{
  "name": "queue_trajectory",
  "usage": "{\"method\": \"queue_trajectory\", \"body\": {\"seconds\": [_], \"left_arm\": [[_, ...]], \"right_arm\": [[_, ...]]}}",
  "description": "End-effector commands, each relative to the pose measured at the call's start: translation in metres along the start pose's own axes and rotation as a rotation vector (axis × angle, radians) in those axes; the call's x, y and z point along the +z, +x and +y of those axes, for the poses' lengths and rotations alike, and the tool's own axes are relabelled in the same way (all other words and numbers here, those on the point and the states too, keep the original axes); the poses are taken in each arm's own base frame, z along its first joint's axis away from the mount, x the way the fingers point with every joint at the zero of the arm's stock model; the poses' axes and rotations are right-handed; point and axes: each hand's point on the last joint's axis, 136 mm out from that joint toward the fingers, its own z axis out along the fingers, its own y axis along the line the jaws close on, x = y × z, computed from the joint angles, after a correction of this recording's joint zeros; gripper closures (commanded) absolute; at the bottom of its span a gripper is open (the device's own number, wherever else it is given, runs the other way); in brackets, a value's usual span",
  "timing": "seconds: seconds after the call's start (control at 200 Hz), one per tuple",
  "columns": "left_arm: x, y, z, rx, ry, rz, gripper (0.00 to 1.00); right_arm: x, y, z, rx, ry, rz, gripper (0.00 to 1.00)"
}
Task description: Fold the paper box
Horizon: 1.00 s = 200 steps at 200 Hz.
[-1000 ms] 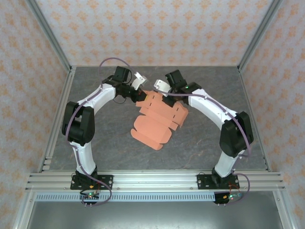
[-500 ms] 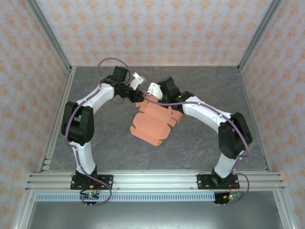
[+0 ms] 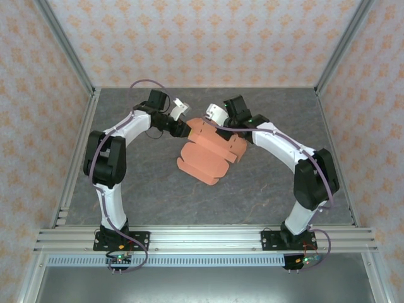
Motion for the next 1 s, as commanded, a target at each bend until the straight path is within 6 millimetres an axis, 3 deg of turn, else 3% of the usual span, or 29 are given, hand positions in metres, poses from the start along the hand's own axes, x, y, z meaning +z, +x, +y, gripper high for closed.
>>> {"method": "queue_trajectory", "body": {"seconds": [0.0, 0.23, 0.45, 0.996], "left_arm": [[0.001, -0.009, 0.008, -0.009, -0.006, -0.025, 0.68], [-0.003, -0.011, 0.001, -0.016, 0.013, -0.032, 0.88], [-0.012, 0.0, -0.012, -0.071, 0.047, 0.032, 0.97], [-0.021, -0.006, -0.014, -0.138, 0.079, 0.022, 1.0]], "right_arm": [[-0.024, -0.026, 0.002, 0.005, -0.048, -0.099, 1.0], [-0.021, -0.02, -0.006, -0.008, -0.007, -0.064, 1.0], [-0.014, -0.014, -0.025, -0.084, 0.171, -0.019, 1.0], [0.006, -0.014, -0.015, -0.388, 0.505, -0.008, 1.0]]}}
